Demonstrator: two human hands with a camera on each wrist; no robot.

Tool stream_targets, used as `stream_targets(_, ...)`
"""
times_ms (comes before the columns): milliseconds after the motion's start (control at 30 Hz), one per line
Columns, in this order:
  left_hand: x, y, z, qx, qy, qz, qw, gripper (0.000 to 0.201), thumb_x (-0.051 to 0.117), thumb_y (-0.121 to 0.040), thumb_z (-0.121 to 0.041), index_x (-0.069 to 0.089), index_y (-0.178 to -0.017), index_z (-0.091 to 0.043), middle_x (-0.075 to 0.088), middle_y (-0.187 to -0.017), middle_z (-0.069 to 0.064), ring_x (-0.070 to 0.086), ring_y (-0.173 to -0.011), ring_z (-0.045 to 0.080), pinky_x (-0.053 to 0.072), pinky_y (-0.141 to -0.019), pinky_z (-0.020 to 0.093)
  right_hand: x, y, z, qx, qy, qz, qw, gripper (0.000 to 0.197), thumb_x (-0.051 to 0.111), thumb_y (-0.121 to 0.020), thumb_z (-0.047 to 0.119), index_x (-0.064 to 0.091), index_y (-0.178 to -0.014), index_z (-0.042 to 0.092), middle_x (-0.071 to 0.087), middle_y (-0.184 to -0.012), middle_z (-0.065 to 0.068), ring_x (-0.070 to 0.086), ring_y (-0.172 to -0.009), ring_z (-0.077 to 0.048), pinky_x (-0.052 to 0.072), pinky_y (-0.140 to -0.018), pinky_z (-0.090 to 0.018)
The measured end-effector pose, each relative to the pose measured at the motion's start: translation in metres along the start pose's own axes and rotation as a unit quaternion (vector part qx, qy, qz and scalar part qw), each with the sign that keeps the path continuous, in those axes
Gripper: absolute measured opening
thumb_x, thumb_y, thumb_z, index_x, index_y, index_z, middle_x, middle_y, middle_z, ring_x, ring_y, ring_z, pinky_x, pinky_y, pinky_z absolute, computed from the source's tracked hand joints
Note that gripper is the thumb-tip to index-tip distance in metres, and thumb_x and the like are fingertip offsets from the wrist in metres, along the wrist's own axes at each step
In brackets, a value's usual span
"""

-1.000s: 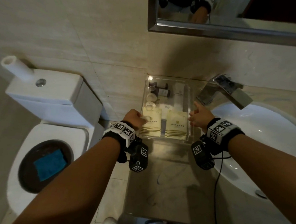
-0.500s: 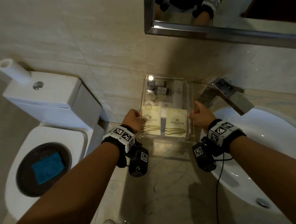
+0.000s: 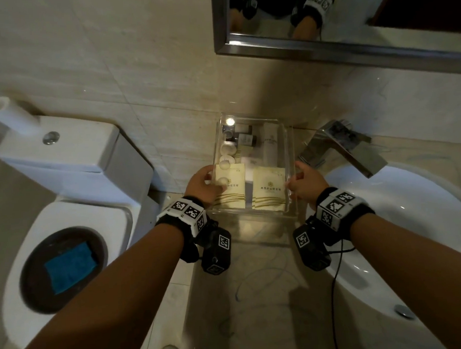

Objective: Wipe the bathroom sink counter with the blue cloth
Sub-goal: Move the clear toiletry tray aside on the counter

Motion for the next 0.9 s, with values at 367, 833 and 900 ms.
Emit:
stream_targets(367, -0.003, -0.008, -0.004, -0.002, 0.024, 0.001, 1.000, 0.050, 0.069, -0.082, -0.009, 0.051, -0.128, -0.015, 0.057, -0.120, 0.009, 0.056, -0.114, 0.026, 0.049, -0.094, 0.036, -0.007, -0.002, 0.006, -0.015, -0.011, -0.024, 1.000, 0.062, 0.050, -0.089, -0.003, 0.025, -0.144, 0.011, 0.055, -0.076, -0.005, 0.056, -0.069, -0.019, 0.052, -0.062, -0.034)
stream_targets(833, -0.006, 0.019, -0.013, 0.027, -0.083, 0.020, 0.996, 0.068, 0.069, -0.082, -0.008, 0.035, -0.139, -0.015, 0.050, -0.134, 0.014, 0.051, -0.121, 0.030, 0.045, -0.100, 0.046, -0.005, 0.002, 0.010, -0.030, 0.216, -0.075, 0.973, 0.048, 0.060, -0.084, 0.016, 0.045, -0.130, 0.013, 0.057, -0.126, -0.016, 0.055, -0.113, -0.035, 0.047, -0.097, -0.045)
stream_targets(900, -0.013, 0.027, -0.013, 0.030, -0.115, 0.008, 0.993, 0.063, 0.067, -0.084, -0.015, 0.037, -0.139, -0.017, 0.048, -0.135, 0.012, 0.049, -0.122, 0.028, 0.044, -0.101, 0.039, -0.005, 0.016, 0.016, -0.037, 0.263, -0.090, 0.960, 0.044, 0.060, -0.083, 0.013, 0.048, -0.126, 0.010, 0.056, -0.125, -0.018, 0.055, -0.112, -0.036, 0.048, -0.096, -0.044)
Point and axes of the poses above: each hand's wrist, its own y-axis away from the middle knuckle, its own x-axis out of the palm, z = x × y, the point moved 6 cm from there along -y, towards the middle knuckle
